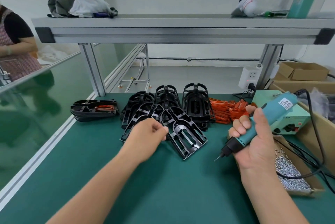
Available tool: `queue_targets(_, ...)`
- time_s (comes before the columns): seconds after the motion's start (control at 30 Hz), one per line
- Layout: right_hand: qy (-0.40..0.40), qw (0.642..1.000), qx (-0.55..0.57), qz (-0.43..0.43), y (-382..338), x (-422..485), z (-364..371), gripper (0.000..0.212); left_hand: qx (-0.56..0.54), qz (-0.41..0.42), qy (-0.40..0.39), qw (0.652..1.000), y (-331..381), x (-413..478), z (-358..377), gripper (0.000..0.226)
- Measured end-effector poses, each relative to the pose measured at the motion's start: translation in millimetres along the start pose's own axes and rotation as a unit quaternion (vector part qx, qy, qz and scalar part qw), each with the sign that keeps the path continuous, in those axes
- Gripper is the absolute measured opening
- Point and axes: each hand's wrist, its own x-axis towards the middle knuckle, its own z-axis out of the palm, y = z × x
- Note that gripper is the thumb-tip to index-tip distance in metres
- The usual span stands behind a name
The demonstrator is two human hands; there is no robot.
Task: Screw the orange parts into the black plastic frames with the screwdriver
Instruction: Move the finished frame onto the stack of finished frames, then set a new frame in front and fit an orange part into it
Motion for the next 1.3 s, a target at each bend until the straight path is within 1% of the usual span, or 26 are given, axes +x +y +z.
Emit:
queue_targets(0.13, -0.002, 1.0, -0.002, 0.001, 1.7, -0.4, -0.1, 0.016, 0.018, -0.032, 0.025, 0.999, 8.7, -5.0, 22.9, 0.032)
queue_targets(0.23, -0.003, 1.0, -0.001, 0.002, 2.2, -1.0, 0.4, 0.016, 0.022, -0.052, 0.039, 0.998, 11.4, -2.8, 28.9, 0.032)
queue_targets(0.47, 0.002, 1.0, 0.01, 0.007, 2.1, -0.6, 1.2, 0.015, -0.053, -0.072, 0.039, 0.995, 9.2, -0.6, 47.4, 0.035)
queue_targets(0.57, 0.009, 1.0, 0.011, 0.005, 1.2, -1.0, 1.0, 0.015, -0.097, -0.091, 0.018, 0.991, 14.5, -3.2, 54.7, 0.037)
queue_targets(0.63, 0.014, 1.0, 0.012, 0.0, -0.4, -0.3, 0.7, 0.016, -0.131, -0.11, -0.007, 0.985, 18.1, -9.9, 57.1, 0.05)
queue_targets(0.77, 0.022, 1.0, 0.021, -0.004, -3.9, 2.0, -1.4, 0.015, -0.135, -0.107, -0.055, 0.984, 17.4, -41.1, 56.6, 0.103)
queue_targets(0.8, 0.025, 0.999, 0.025, -0.003, -4.5, 2.5, -2.1, 0.015, -0.135, -0.104, -0.07, 0.983, 16.1, -51.3, 56.2, 0.109)
queue_targets(0.83, 0.028, 0.999, 0.029, -0.003, -5.0, 2.8, -2.4, 0.015, -0.131, -0.1, -0.085, 0.983, 14.5, -61.7, 56.0, 0.111)
queue_targets(0.93, 0.034, 0.999, 0.03, -0.001, -5.1, 2.8, -3.2, 0.015, -0.105, -0.073, -0.115, 0.985, 10.5, -87.0, 56.3, 0.105)
queue_targets(1.03, 0.038, 0.999, 0.022, -0.001, -4.0, 1.7, -4.2, 0.015, -0.077, -0.056, -0.118, 0.989, 8.6, -96.3, 56.7, 0.105)
queue_targets(1.13, 0.039, 0.999, 0.022, 0.0, -3.1, 1.6, -4.8, 0.016, -0.041, -0.056, -0.122, 0.99, 9.5, -100.9, 52.8, 0.107)
queue_targets(1.2, 0.038, 0.999, 0.027, 0.003, -2.8, 2.6, -5.0, 0.017, 0.013, -0.04, -0.116, 0.992, 9.7, -104.2, 46.4, 0.105)
queue_targets(1.3, 0.04, 0.998, 0.04, 0.008, -3.1, 4.3, -6.3, 0.019, 0.145, 0.054, -0.081, 0.985, 13.6, -99.5, 32.2, 0.09)
